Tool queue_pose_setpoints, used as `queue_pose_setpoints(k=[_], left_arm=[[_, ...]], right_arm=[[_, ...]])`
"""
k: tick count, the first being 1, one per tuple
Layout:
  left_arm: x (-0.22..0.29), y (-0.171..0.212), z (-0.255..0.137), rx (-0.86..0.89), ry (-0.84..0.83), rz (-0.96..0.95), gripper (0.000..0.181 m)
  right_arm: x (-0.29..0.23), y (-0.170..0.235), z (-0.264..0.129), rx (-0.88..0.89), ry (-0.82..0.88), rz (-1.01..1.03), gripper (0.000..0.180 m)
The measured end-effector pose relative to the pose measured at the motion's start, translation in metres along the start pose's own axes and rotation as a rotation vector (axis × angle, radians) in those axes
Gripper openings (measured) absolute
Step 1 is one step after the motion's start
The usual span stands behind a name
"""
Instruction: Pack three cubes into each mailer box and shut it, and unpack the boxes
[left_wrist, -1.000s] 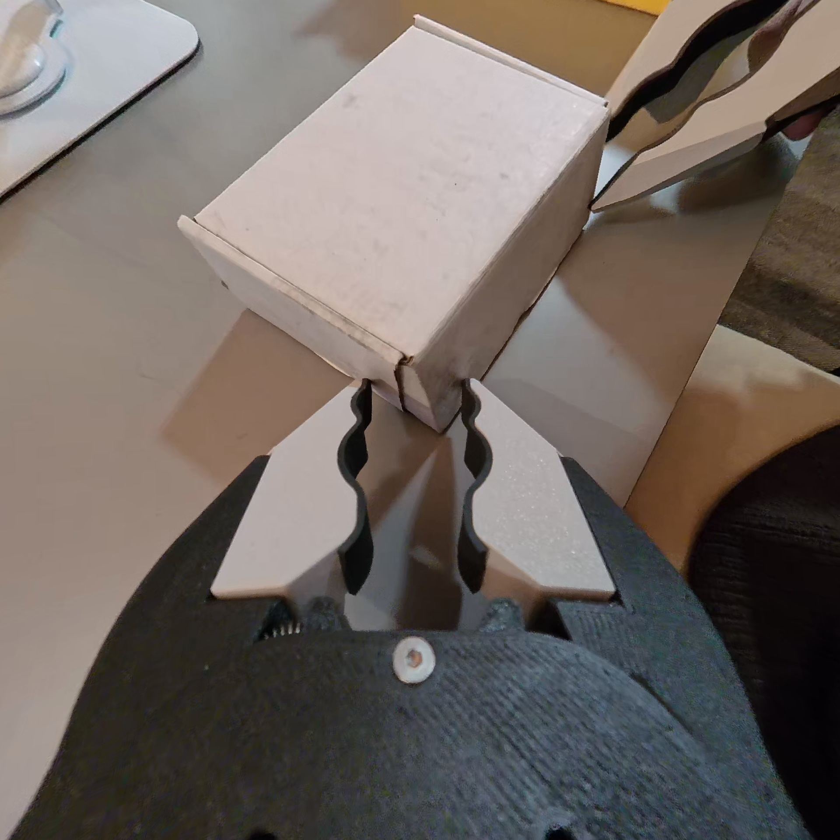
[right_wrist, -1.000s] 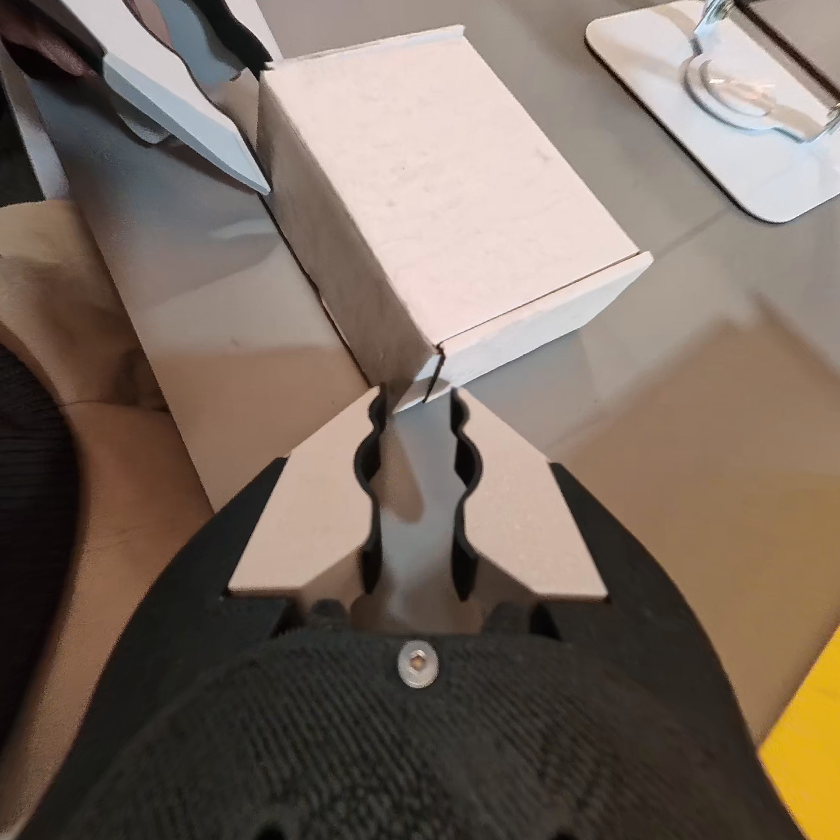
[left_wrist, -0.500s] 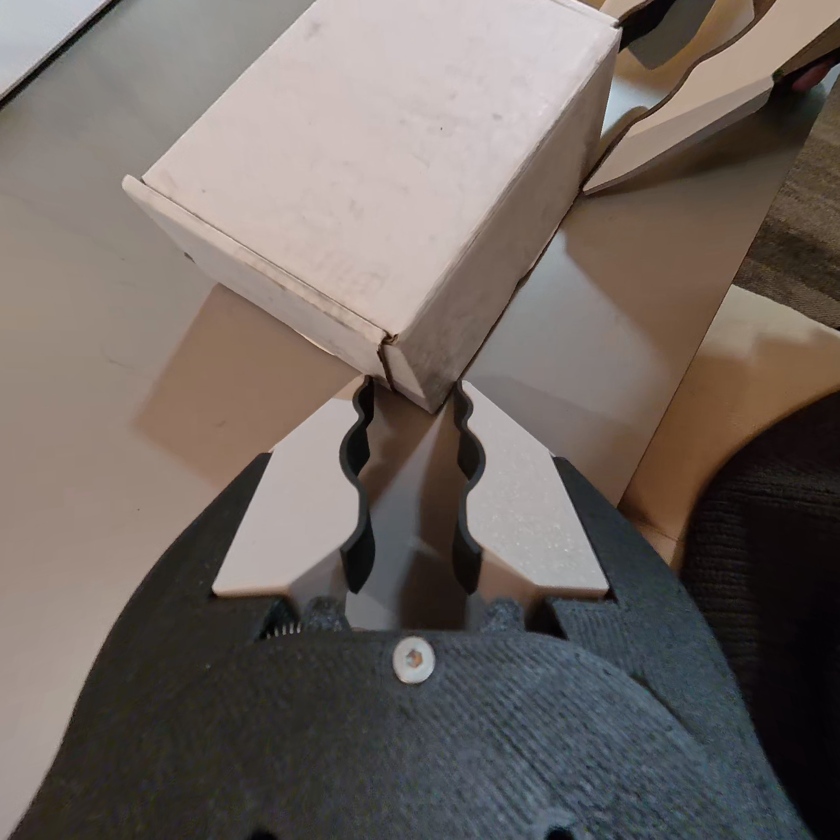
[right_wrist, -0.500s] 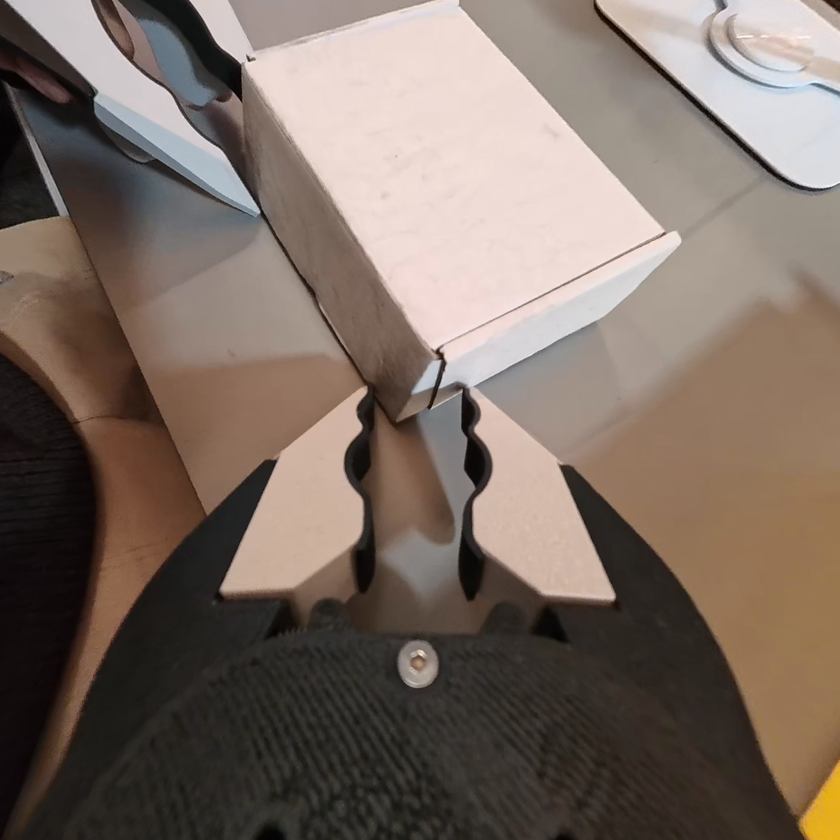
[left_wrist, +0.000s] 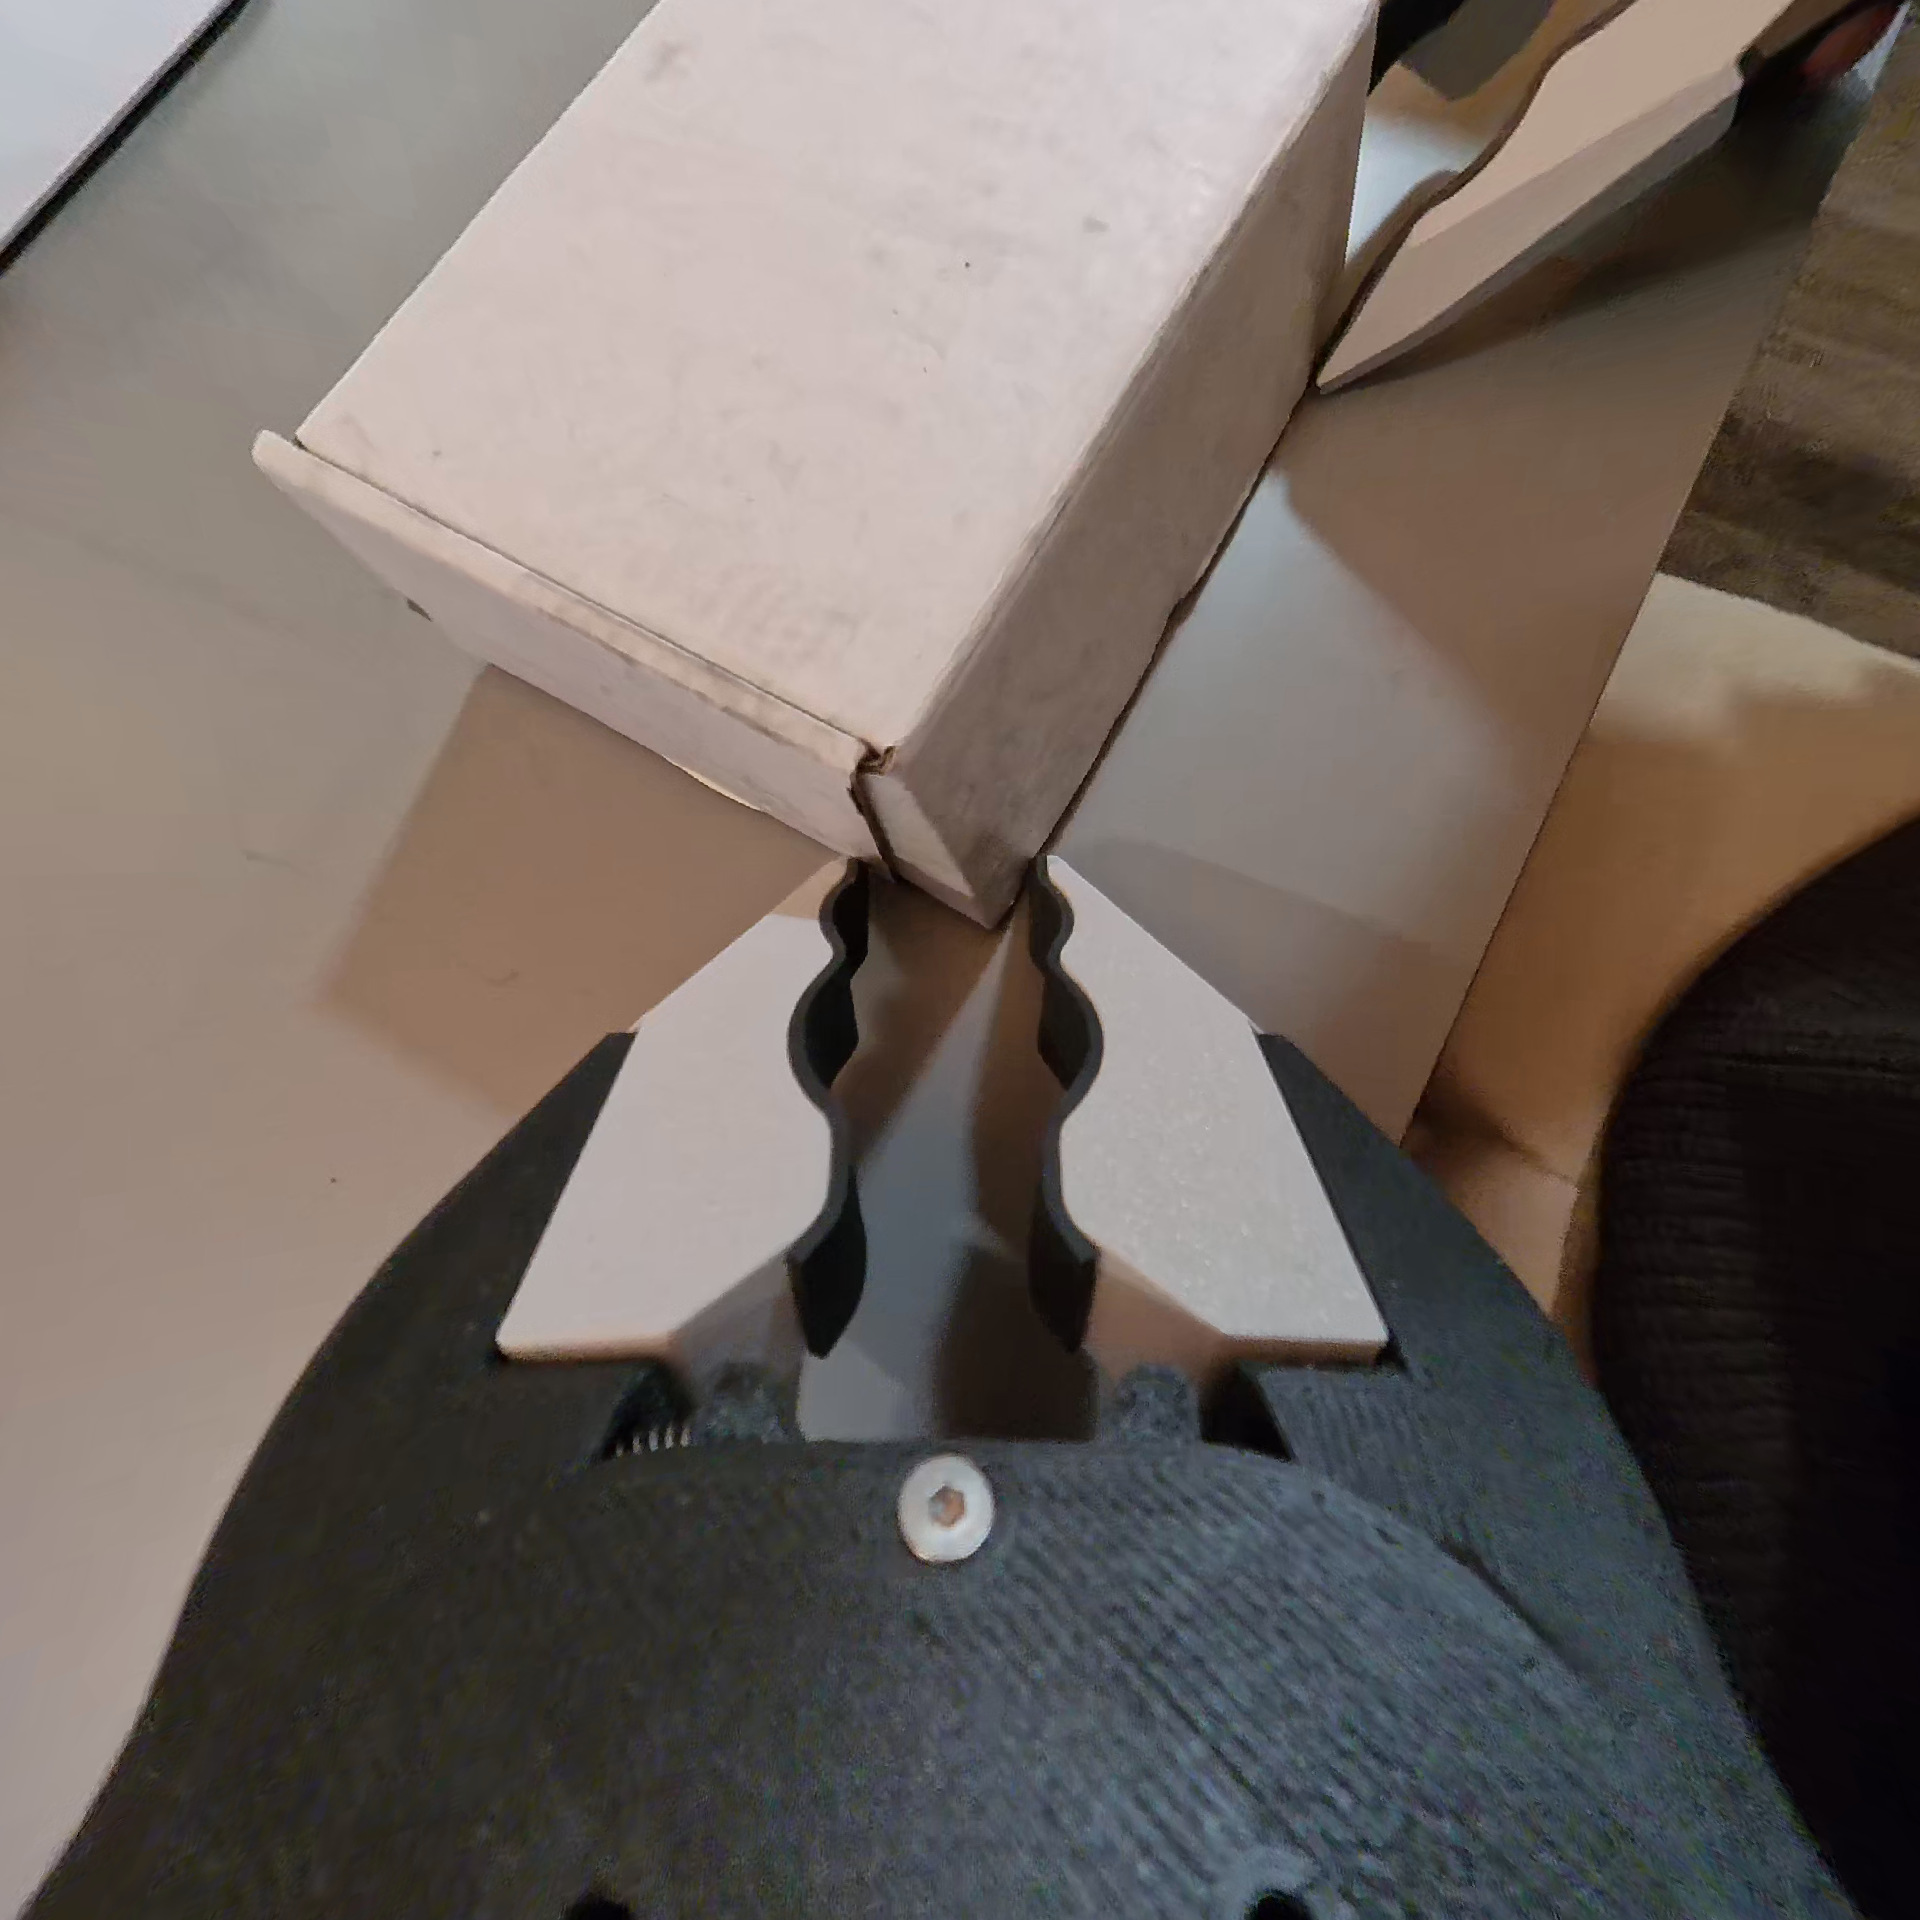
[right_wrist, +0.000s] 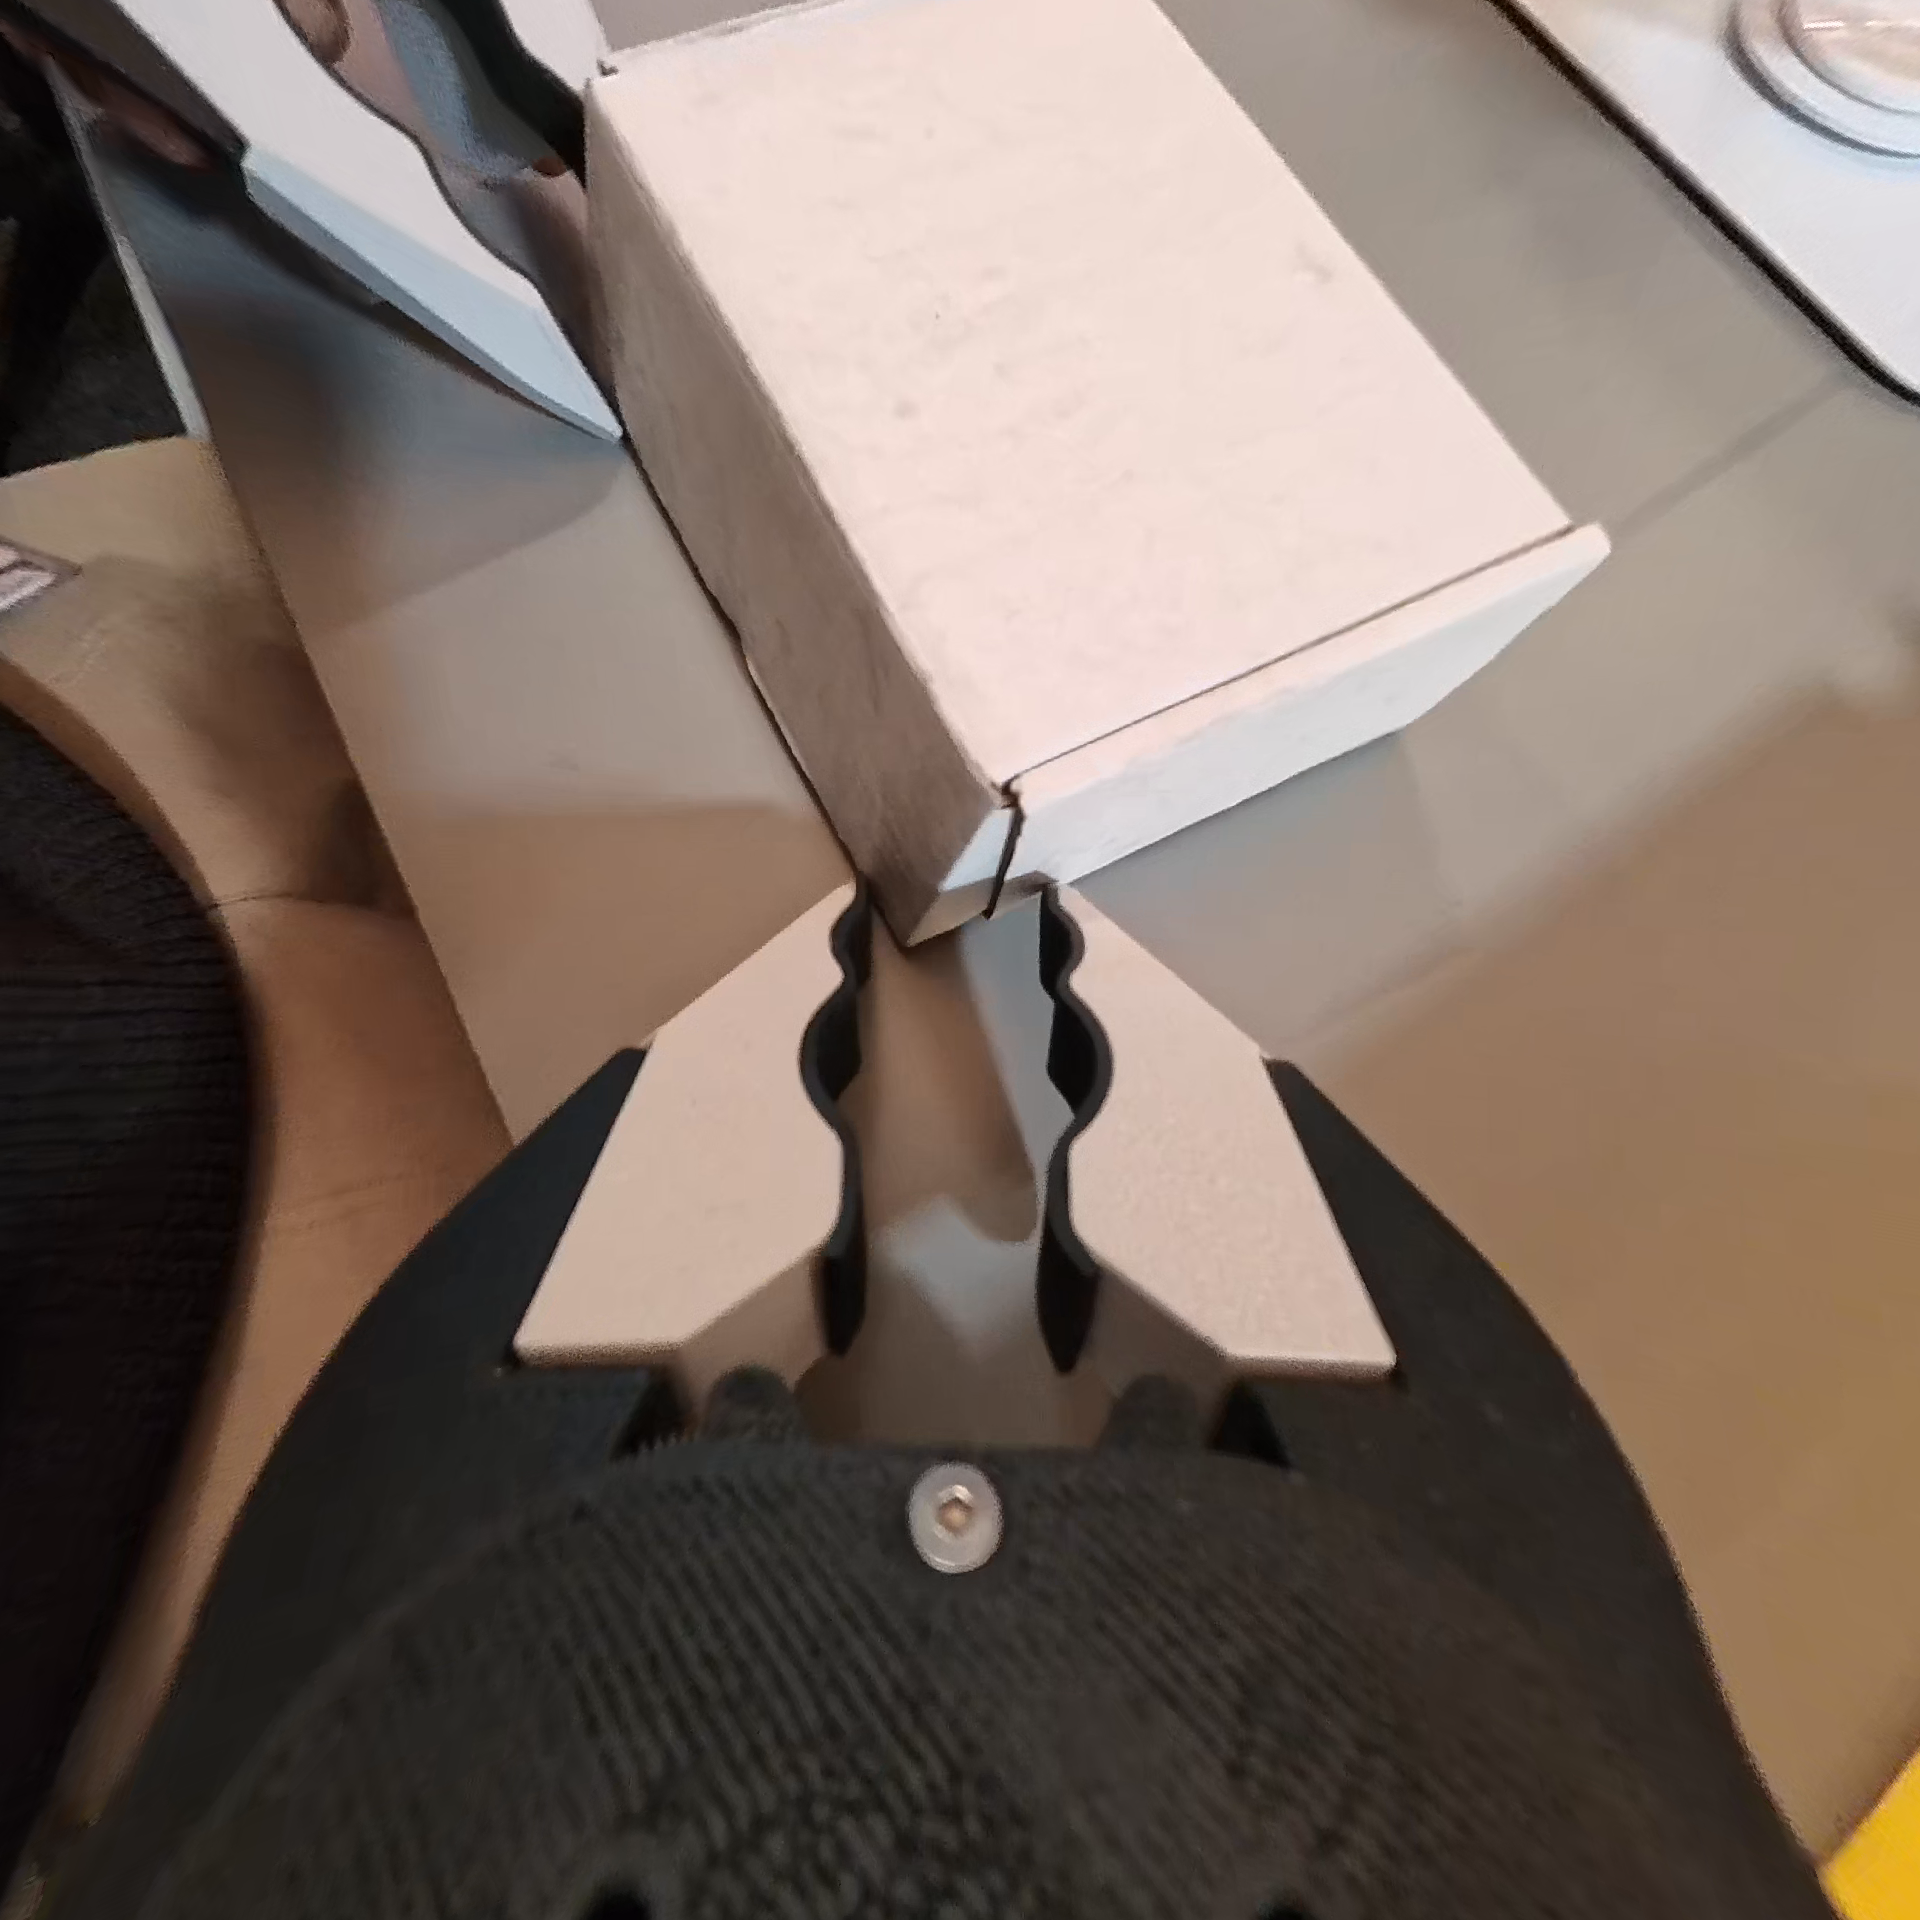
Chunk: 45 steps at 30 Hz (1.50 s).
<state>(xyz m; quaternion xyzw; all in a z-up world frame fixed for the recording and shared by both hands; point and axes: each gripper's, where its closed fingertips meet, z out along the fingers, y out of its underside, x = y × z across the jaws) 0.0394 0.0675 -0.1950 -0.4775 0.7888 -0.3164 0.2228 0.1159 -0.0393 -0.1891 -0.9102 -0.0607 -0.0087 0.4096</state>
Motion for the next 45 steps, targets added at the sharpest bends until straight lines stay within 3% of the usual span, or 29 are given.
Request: queue_pose_setpoints(k=[9, 31, 35, 40, 45], left_arm=[[-0.001, 0.005, -0.006, 0.007, 0.041, 0.038, 0.028], [-0.002, 0.004, -0.005, 0.012, -0.002, 0.110, 0.022], [-0.002, 0.004, -0.005, 0.014, -0.006, 0.109, 0.023], [-0.006, 0.002, -0.006, 0.026, -0.045, 0.106, 0.034], [-0.007, 0.001, -0.004, 0.023, -0.017, 0.075, 0.037]], right_arm=[[-0.021, 0.004, -0.005, -0.021, -0.076, -0.097, 0.027], [-0.012, 0.005, -0.002, -0.071, -0.017, -0.157, 0.010], [-0.008, 0.001, -0.004, -0.029, 0.018, -0.159, 0.014], [-0.005, -0.011, -0.013, 0.073, -0.005, -0.072, 0.043], [-0.007, -0.015, -0.009, 0.095, -0.054, 0.016, 0.048]])
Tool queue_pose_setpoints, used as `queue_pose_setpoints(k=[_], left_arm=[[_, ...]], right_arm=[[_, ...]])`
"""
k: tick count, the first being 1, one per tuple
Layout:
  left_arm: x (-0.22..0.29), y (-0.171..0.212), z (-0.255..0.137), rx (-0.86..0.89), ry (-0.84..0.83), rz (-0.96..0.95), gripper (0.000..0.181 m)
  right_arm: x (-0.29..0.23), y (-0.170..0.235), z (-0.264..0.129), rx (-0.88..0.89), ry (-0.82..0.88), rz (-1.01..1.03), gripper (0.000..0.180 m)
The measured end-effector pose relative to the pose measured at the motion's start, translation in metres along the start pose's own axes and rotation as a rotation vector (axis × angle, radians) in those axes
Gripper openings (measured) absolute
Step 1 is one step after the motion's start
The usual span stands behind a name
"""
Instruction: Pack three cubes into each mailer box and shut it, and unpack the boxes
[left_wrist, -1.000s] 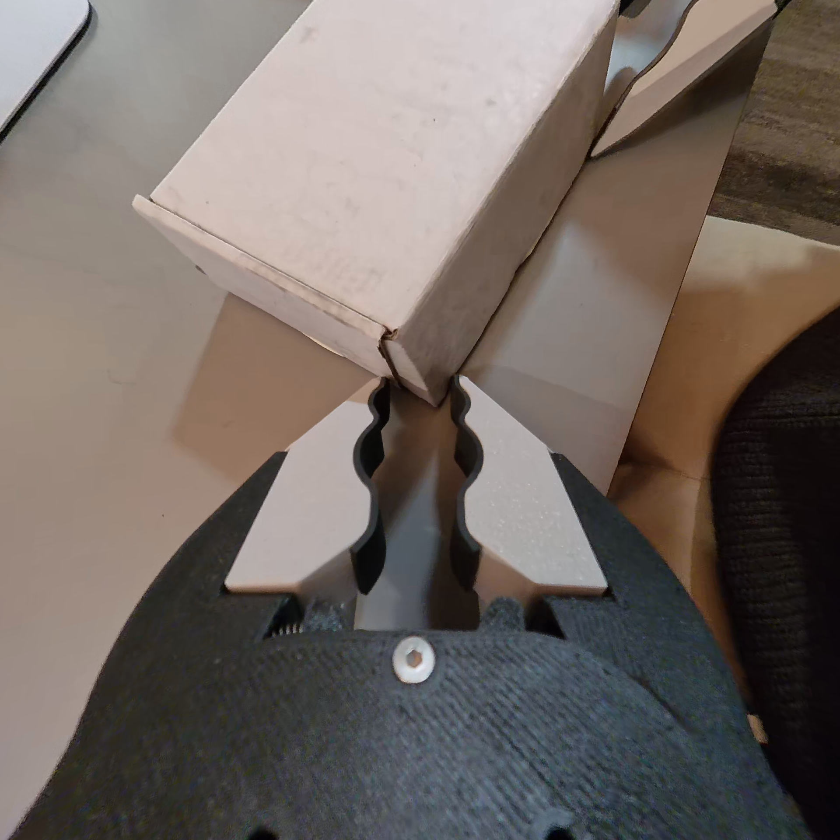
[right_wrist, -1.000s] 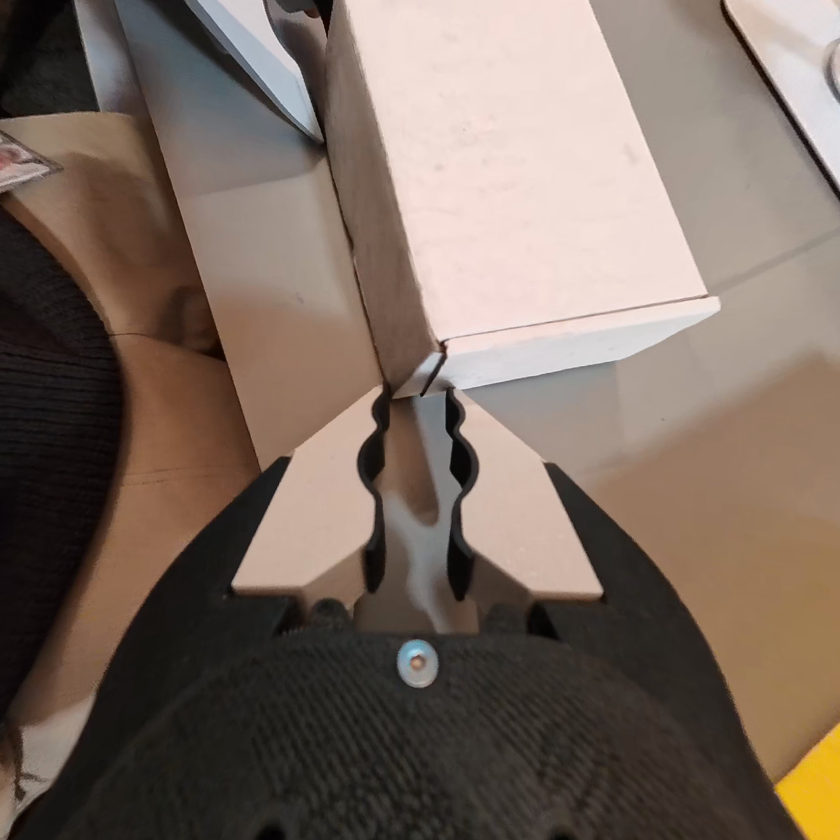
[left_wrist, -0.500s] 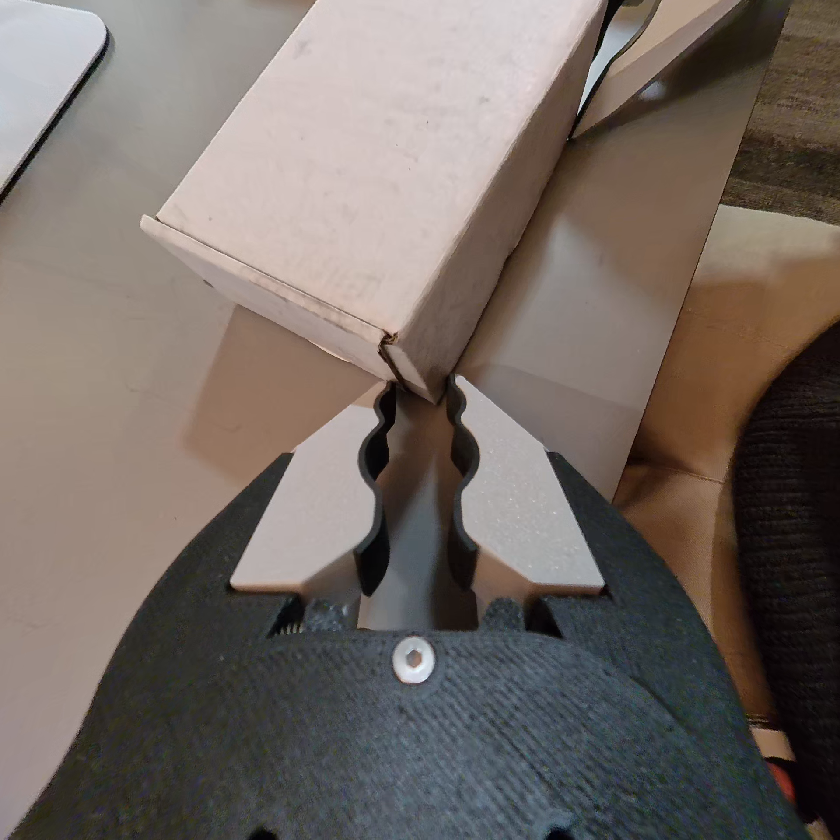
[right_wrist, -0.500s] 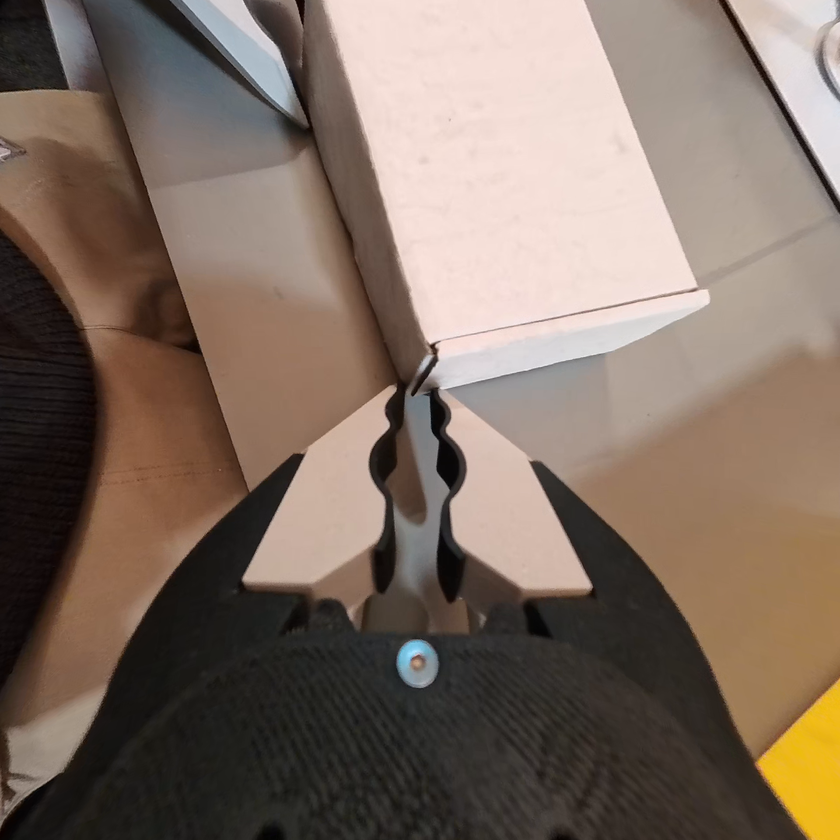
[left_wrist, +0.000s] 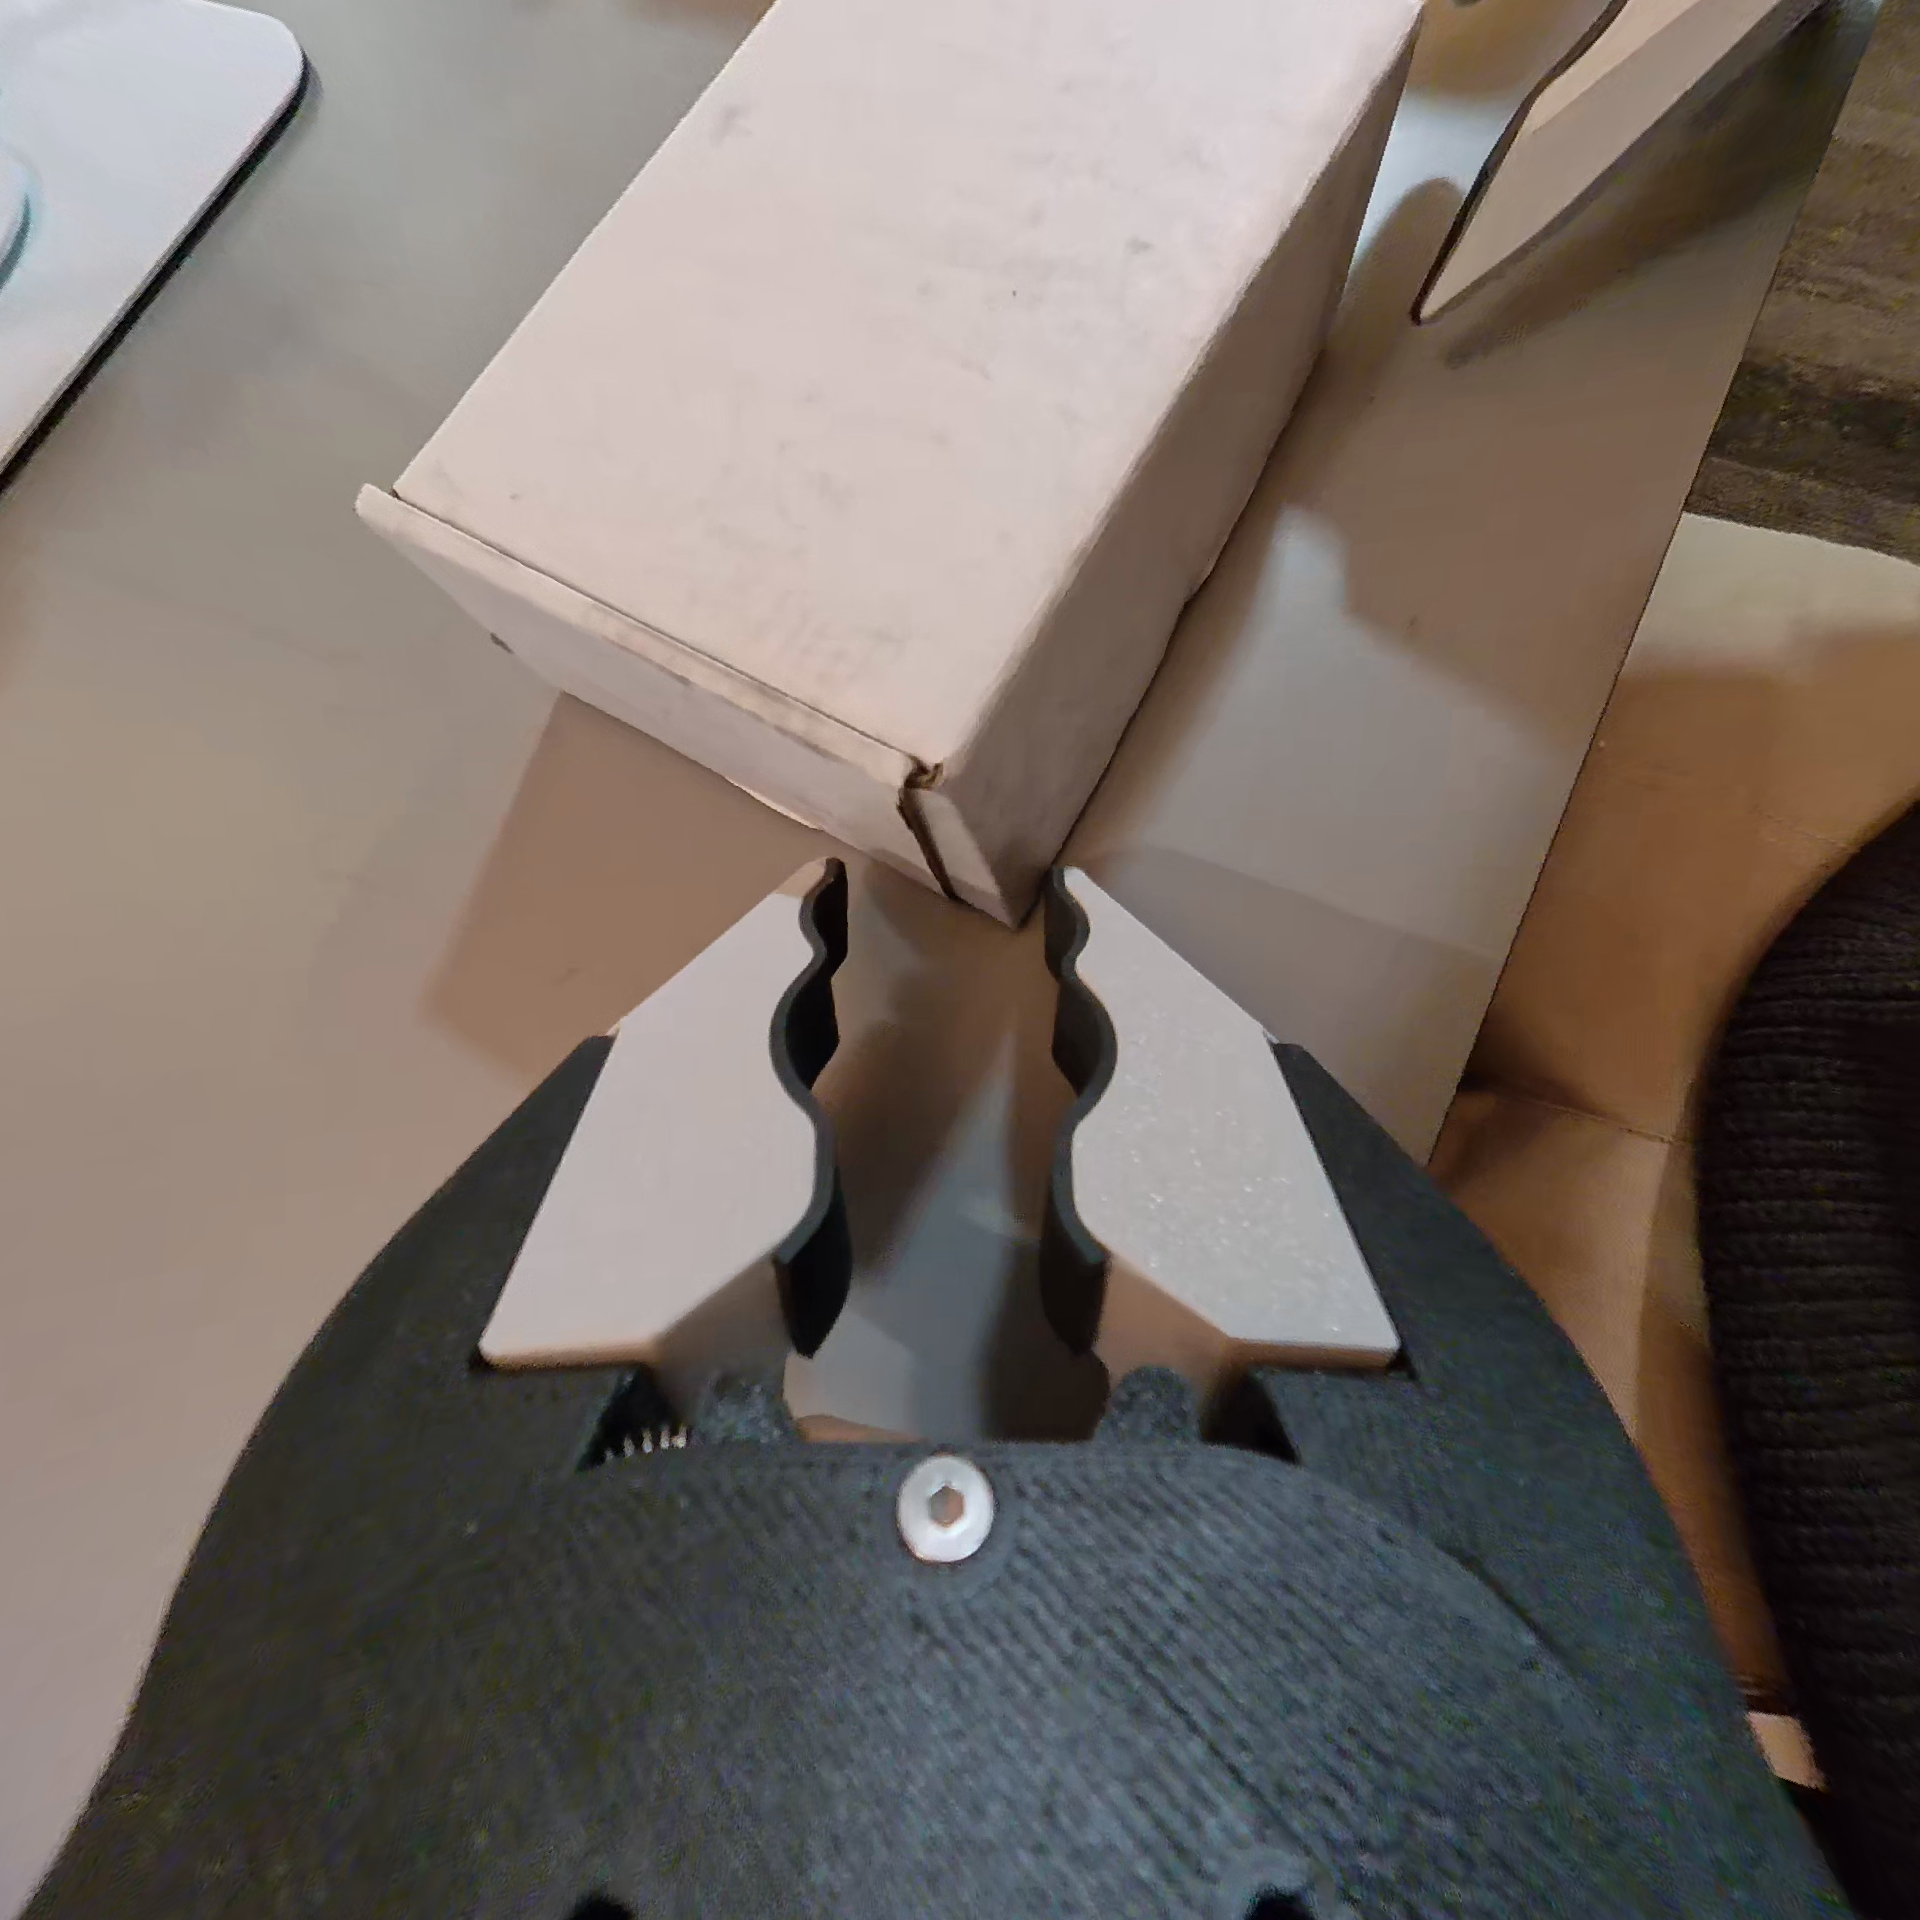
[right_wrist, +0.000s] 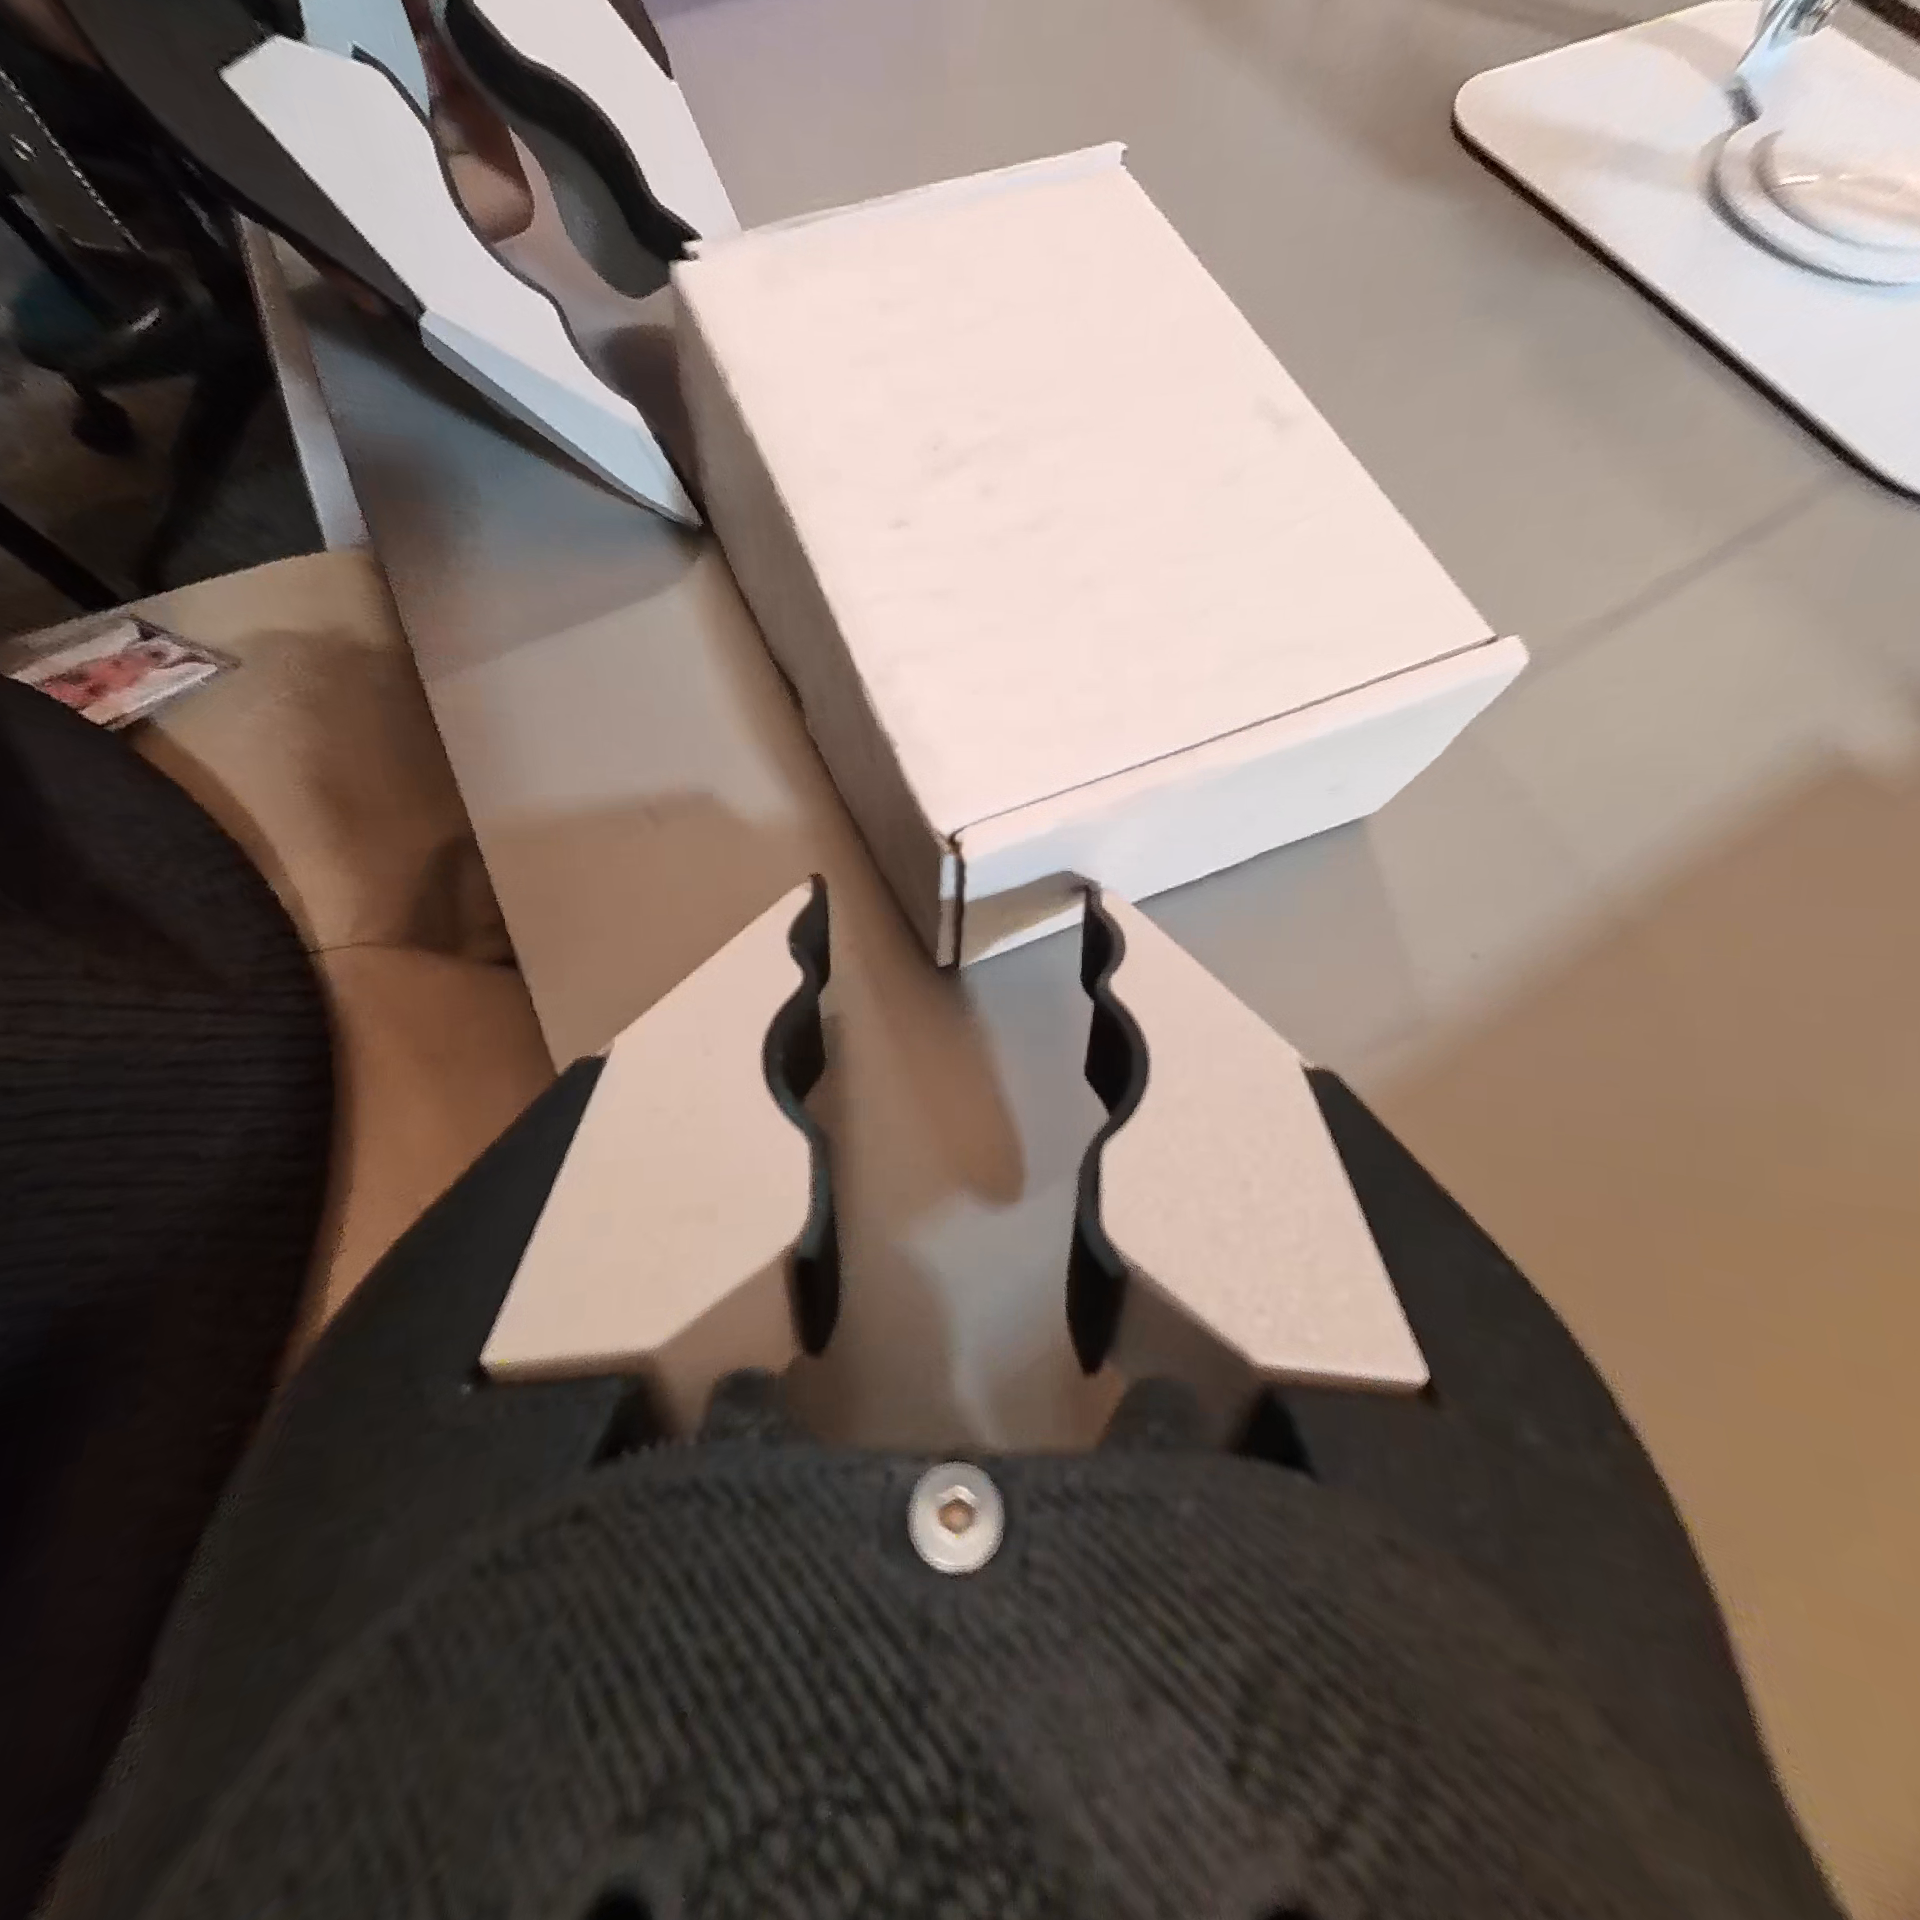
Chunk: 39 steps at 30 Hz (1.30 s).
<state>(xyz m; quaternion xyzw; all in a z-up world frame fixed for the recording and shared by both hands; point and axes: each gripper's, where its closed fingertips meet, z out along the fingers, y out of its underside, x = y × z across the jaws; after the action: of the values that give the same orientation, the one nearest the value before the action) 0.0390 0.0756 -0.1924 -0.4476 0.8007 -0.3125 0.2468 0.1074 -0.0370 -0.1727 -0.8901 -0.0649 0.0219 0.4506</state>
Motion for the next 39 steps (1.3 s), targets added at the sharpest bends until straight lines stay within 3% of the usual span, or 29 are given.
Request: queue_pose_setpoints(k=[9, 19, 39], left_arm=[[-0.003, -0.004, 0.005, 0.004, 0.005, 0.055, 0.040], [0.021, -0.003, -0.004, 0.048, 0.051, 0.229, 0.034], [0.026, -0.003, -0.003, 0.043, 0.049, 0.252, 0.020]], right_arm=[[0.005, 0.004, 0.002, -0.030, 0.041, -0.022, 0.031], [0.008, 0.006, -0.001, -0.035, 0.043, -0.003, 0.035], [0.007, 0.009, -0.002, -0.075, 0.074, -0.057, 0.034]])
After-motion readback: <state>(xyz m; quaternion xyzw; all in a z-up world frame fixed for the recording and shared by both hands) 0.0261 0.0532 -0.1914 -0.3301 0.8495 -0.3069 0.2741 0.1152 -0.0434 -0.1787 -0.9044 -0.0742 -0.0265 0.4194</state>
